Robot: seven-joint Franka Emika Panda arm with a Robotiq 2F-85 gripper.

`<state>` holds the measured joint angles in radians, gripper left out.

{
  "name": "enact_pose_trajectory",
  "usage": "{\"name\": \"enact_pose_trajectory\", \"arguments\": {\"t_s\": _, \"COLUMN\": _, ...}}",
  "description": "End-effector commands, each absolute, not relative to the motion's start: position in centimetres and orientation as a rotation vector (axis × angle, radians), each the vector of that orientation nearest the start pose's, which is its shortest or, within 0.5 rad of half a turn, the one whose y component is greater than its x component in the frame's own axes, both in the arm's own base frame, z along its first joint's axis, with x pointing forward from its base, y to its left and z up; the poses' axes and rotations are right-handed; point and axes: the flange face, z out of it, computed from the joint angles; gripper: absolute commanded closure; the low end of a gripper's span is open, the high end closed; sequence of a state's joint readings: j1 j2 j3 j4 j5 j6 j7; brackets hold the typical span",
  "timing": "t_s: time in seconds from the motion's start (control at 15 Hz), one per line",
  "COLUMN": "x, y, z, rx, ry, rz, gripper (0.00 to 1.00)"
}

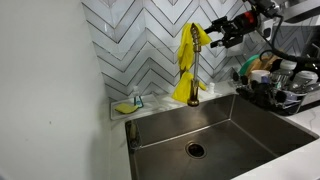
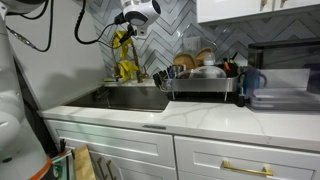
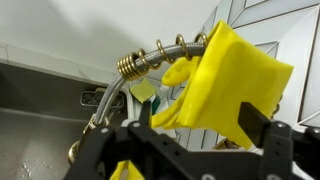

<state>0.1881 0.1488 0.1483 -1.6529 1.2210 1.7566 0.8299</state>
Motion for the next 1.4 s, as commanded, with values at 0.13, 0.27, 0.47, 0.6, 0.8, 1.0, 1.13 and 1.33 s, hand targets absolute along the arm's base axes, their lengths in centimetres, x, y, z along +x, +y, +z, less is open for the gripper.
{"name": "enact_pose_trajectory", "arguments": {"t_s": 0.13, "x": 55.0, "y": 28.1, "z": 57.2, "rx": -1.823, "ry": 0.808, "rz": 0.871, "gripper": 0.58}}
{"name": "enact_pose_trajectory", "arguments": {"t_s": 0.27, "x": 55.1, "y": 28.3, "z": 57.2, "rx": -1.824, "ry": 0.812, "rz": 0.871, "gripper": 0.73}}
{"name": "enact_pose_trajectory", "arguments": {"t_s": 0.47, "x": 55.2, "y": 28.0, "z": 57.8, "rx": -1.842, "ry": 0.815, "rz": 0.831, "gripper": 0.96}}
{"name": "enact_pose_trajectory", "arguments": {"t_s": 0.6, "x": 55.4, "y": 27.4, "z": 58.4, "rx": -1.853, "ry": 0.826, "rz": 0.788, "gripper": 1.00}}
{"name": "enact_pose_trajectory", "arguments": {"t_s": 0.8, "x": 56.0, "y": 26.2, "z": 59.3, "rx": -1.852, "ry": 0.865, "rz": 0.717, "gripper": 1.00}}
{"name": "enact_pose_trajectory", "arguments": {"t_s": 1.0, "x": 56.0, "y": 25.1, "z": 61.0, "rx": -1.865, "ry": 0.884, "rz": 0.624, "gripper": 1.00}}
{"name": "enact_pose_trajectory", "arguments": {"t_s": 1.13, "x": 55.8, "y": 24.1, "z": 62.7, "rx": -1.878, "ry": 0.908, "rz": 0.539, "gripper": 1.00}}
{"name": "enact_pose_trajectory", "arguments": {"t_s": 1.33, "x": 55.3, "y": 22.7, "z": 65.1, "rx": -1.884, "ry": 0.944, "rz": 0.426, "gripper": 1.00}}
